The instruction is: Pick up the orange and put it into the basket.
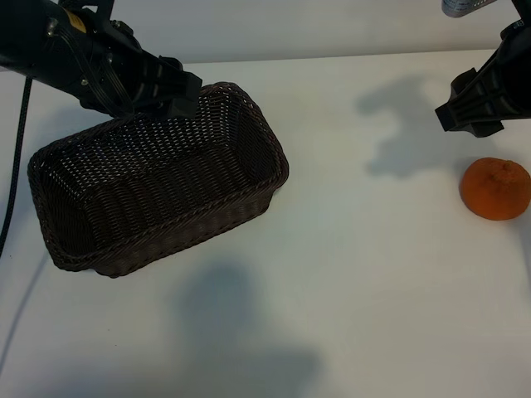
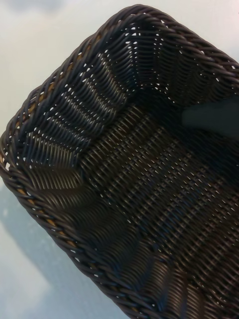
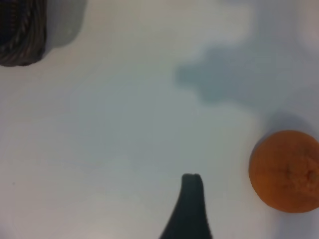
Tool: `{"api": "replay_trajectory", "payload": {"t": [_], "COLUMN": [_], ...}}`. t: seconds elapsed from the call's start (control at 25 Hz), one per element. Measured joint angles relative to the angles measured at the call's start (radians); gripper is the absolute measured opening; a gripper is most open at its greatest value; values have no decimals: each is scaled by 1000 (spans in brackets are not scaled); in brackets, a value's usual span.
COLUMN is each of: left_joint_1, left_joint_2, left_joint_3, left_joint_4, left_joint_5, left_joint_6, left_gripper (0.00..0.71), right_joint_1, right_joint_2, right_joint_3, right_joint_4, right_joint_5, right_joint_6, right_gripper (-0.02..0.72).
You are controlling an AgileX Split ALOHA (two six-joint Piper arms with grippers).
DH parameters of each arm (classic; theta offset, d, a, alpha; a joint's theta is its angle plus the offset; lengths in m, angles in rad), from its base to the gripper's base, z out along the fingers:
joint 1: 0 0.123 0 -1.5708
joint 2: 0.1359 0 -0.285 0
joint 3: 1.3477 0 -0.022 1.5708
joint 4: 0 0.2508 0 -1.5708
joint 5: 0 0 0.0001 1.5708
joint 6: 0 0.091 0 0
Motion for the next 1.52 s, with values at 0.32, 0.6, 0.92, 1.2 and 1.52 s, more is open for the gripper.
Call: {"api": "replay_trajectory", "payload": {"t": [0.32, 0.6, 0.92, 1.2, 1.52], "left_joint_1": [0, 0, 0, 0, 0], "left_joint_2": [0, 0, 0, 0, -34], "left_joint_3": [0, 0, 0, 0, 9], "left_joint_4": [0, 0, 0, 32, 366], "left_joint_5": [0, 0, -12, -8, 235], "left_joint_6": [-1, -1, -1, -66, -384], "left_gripper": [576, 576, 576, 576, 576], "right_joint_1": [0, 0, 0, 0, 0], "right_joint_2": [0, 0, 0, 0, 0], "right_joint_3": [0, 0, 0, 0, 0], "right_joint_4": [0, 0, 0, 0, -2], "right_joint_5": [0, 0, 0, 0, 0], "right_joint_6": [0, 0, 0, 0, 0], "right_gripper": [594, 594, 594, 594, 594]}}
